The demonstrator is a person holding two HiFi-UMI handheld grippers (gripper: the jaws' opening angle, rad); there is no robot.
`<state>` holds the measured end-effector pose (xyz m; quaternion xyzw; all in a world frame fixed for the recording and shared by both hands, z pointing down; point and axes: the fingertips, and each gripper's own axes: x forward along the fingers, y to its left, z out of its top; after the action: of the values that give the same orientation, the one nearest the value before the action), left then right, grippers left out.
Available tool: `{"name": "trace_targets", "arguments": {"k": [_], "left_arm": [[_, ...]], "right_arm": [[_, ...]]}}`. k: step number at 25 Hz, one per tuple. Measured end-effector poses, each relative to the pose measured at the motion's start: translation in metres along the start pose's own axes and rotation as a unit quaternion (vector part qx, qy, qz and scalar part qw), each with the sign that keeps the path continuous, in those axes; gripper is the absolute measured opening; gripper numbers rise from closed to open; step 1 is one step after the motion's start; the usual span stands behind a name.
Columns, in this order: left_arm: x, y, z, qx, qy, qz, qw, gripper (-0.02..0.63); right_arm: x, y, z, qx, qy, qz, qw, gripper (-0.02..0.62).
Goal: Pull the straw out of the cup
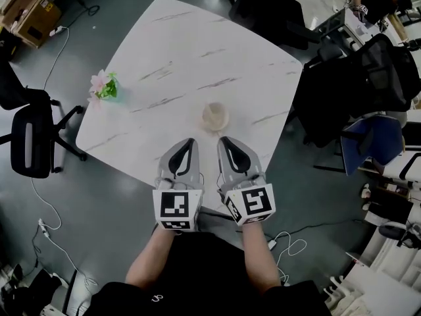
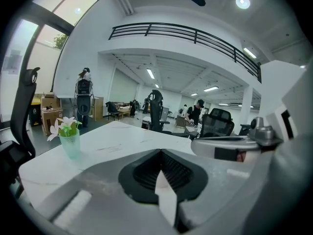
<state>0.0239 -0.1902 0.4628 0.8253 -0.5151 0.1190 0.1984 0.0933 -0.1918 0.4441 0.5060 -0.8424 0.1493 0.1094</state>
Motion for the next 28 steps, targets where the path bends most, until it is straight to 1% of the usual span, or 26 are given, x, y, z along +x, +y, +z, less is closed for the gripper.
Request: {"name": "trace_targets", "arguments": {"k": [2, 3, 4, 13, 21, 28], "left_arm": [[0.003, 0.002, 0.0, -0.005, 0.001, 0.005, 1.0, 0.002], [0.004, 0.004, 0.0, -0.008, 0.001, 0.008, 0.9999, 0.002], [0.006, 0.005, -0.001, -0.012, 0.002, 0.01, 0.9999, 0.002], [0.017, 0.018, -0.006, -0.034, 0.008, 0.031, 0.9989, 0.002], [0.024, 0.029, -0.009, -0.05, 0.011, 0.049, 0.9975, 0.002], [0.034, 0.037, -0.01, -0.059, 0.014, 0.059, 0.9964, 0.002]], "right_arm": [[0.006, -0.001, -0.002, -0.003, 0.008, 0.008, 1.0, 0.021], [0.009, -0.002, -0.004, -0.003, 0.013, 0.013, 1.0, 0.044], [0.012, -0.003, -0.005, -0.003, 0.019, 0.017, 1.0, 0.051], [0.042, -0.009, -0.017, -0.035, 0.055, 0.035, 0.997, 0.053], [0.063, -0.017, -0.027, -0.057, 0.09, 0.042, 0.993, 0.063], [0.084, -0.022, -0.036, -0.095, 0.119, 0.043, 0.987, 0.064]]}}
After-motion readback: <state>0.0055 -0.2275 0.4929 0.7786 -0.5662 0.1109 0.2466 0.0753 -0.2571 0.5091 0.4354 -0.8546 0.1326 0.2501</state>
